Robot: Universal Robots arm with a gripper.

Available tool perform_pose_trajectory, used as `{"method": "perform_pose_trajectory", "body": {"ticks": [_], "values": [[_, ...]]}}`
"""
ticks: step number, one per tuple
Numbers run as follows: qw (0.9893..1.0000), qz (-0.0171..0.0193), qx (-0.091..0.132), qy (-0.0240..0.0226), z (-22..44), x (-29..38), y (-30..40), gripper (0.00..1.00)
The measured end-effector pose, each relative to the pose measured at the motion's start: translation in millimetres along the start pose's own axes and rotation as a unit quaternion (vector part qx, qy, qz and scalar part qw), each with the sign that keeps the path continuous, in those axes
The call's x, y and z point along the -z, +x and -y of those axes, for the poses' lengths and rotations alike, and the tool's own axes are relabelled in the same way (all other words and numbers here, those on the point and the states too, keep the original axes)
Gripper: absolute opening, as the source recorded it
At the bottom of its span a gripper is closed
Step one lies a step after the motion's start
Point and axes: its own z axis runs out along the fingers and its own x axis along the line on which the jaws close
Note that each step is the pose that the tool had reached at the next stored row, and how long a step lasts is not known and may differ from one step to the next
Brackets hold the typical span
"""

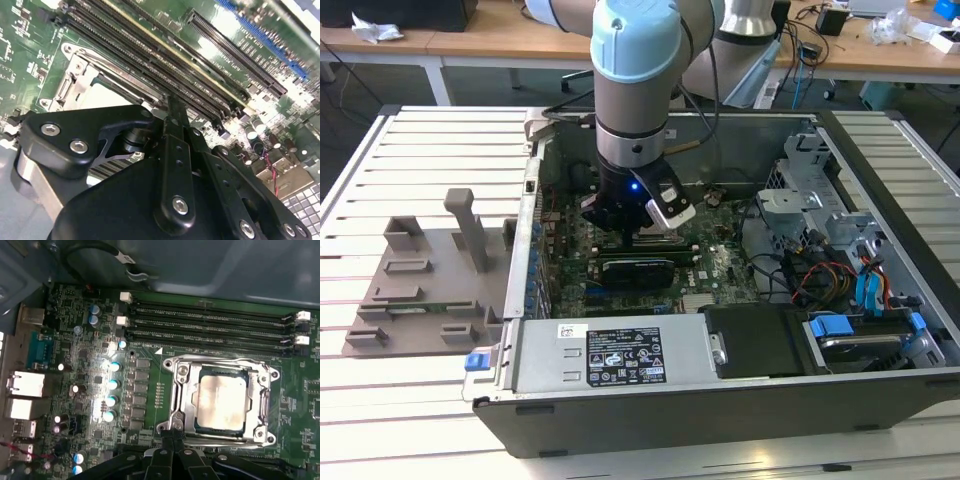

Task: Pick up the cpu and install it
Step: 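Install the second cpu locking lever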

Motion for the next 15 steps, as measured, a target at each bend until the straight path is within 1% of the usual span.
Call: {"method": "perform_pose_trajectory", "body": {"ticks": [2, 4, 5, 11, 14, 15], "values": [[1.0, 0.0001, 0.0, -0.0005, -3.2, -1.5, 0.8, 0.11], [1.0, -0.0002, 0.0, -0.0005, -3.8, -2.8, 3.4, 0.11], [1.0, 0.0001, 0.0, -0.0014, -3.9, -3.6, 3.7, 0.11], [1.0, 0.0001, 0.0, -0.0031, -3.7, -5.7, 4.0, 0.11], [1.0, 0.0005, 0.0, -0.0034, -0.5, -5.7, 4.2, 0.11], [1.0, 0.0006, 0.0, -0.0031, -0.2, -4.6, 4.3, 0.11]]}}
